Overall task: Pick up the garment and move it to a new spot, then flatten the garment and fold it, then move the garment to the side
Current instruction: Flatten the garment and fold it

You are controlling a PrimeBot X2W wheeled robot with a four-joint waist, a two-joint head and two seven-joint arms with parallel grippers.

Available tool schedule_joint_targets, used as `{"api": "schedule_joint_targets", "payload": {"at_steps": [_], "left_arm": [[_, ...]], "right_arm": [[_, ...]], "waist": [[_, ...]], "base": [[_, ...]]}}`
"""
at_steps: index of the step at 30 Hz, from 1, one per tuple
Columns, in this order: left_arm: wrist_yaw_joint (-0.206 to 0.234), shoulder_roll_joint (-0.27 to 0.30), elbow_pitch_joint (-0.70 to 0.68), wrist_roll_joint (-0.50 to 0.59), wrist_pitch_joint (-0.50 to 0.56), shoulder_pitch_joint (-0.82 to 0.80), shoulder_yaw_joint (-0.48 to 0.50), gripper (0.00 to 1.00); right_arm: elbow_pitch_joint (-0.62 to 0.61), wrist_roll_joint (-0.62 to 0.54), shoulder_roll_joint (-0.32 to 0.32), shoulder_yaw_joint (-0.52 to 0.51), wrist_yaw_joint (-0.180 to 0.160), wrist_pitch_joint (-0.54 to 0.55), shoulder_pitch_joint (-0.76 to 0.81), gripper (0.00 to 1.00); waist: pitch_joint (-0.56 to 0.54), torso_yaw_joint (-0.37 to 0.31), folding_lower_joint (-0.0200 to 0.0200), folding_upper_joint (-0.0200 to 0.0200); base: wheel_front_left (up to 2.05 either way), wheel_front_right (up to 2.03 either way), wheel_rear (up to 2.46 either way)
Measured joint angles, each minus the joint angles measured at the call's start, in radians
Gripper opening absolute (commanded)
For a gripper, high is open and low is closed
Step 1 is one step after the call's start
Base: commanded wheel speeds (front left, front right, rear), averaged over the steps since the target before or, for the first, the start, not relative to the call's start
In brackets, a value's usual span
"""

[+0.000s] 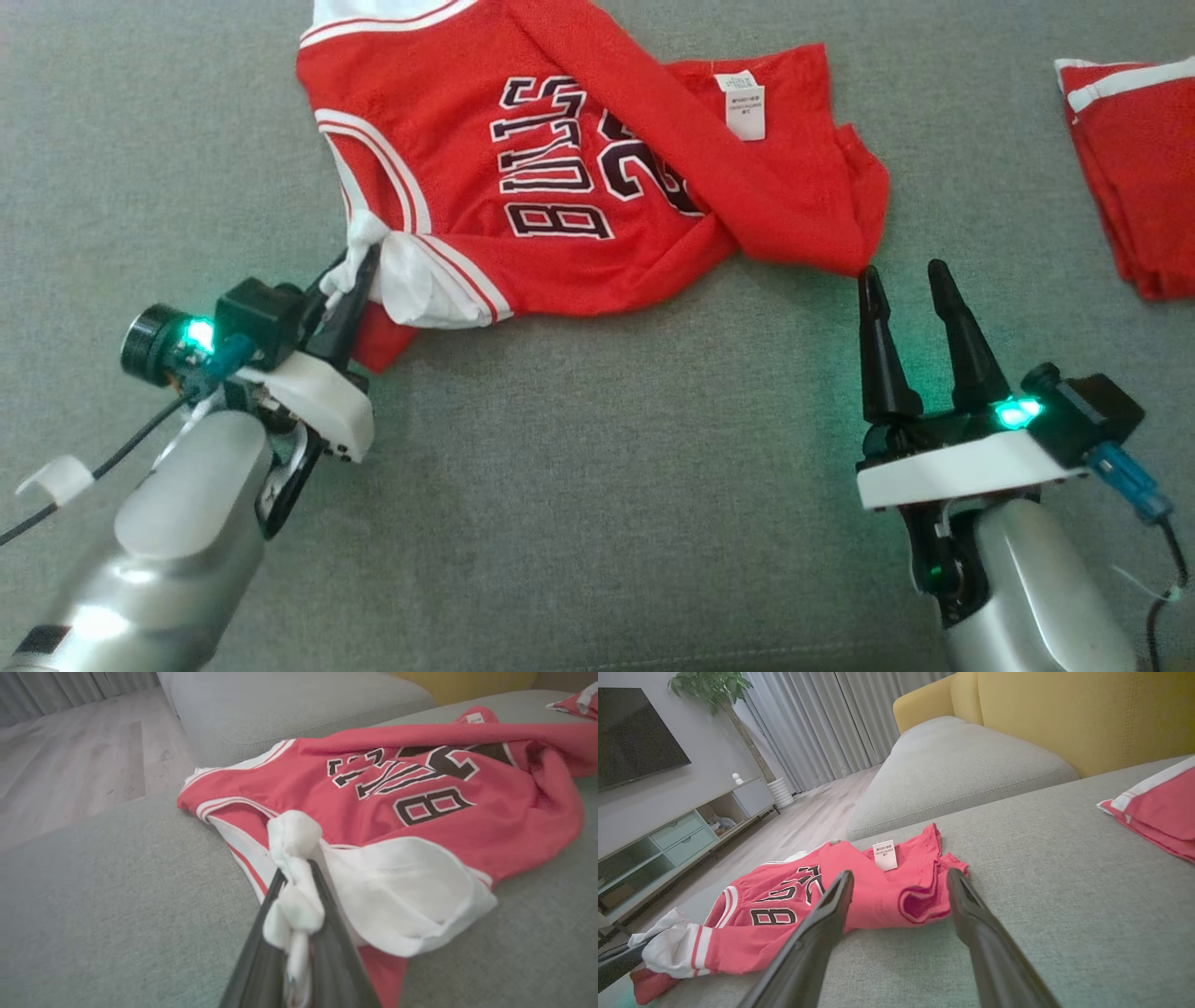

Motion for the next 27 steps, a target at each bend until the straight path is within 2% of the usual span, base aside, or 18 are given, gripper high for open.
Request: {"api": "schedule_joint_targets", "payload": {"at_steps": [7,11,16,23,24,26,27], "left_arm": [[0.034,0.009,0.008,0.046,-0.081,-0.046,0.006,0.00],[0.039,0.036,-0.064,0.127,-0.101,-0.123,0.007,0.00],[-0.009,0.085,-0.212,0.212,-0.109,-0.073,-0.042,0.00],[-0.060,0.176,-0.280,0.304,-0.069,0.170,-0.243,0.00],[-0.065,0.188,-0.277,0.314,-0.040,0.180,-0.266,0.09],[-0.067,0.208,-0.270,0.339,0.006,0.190,-0.303,1.00],[-0.066,0.209,-0.267,0.339,0.017,0.191,-0.303,1.00]], "right_arm": [[0.009,0.000,0.000,0.010,0.000,0.000,-0.003,1.00],[0.023,0.001,0.000,0.009,0.000,0.000,-0.008,1.00],[0.034,0.009,0.000,0.007,0.000,0.000,-0.006,1.00],[0.055,0.010,0.000,0.003,0.000,0.000,0.042,1.00],[0.057,0.010,0.000,0.006,0.000,0.000,0.043,1.00],[0.059,0.011,0.000,0.015,0.000,0.000,0.043,1.00],[0.061,0.012,0.000,0.018,0.000,0.000,0.043,1.00]], "waist": [[-0.029,-0.001,0.0000,0.0000],[-0.061,-0.002,0.0000,0.0000],[-0.107,0.004,-0.0001,0.0000],[-0.167,0.042,-0.0002,0.0000],[-0.173,0.048,-0.0002,0.0000],[-0.186,0.057,-0.0002,0.0000],[-0.192,0.060,-0.0002,0.0000]], "base": [[0.00,0.00,0.00],[0.00,0.00,0.00],[0.00,0.00,0.00],[0.00,0.00,0.00],[0.00,0.00,0.00],[0.00,0.00,0.00],[0.00,0.00,0.00]]}}
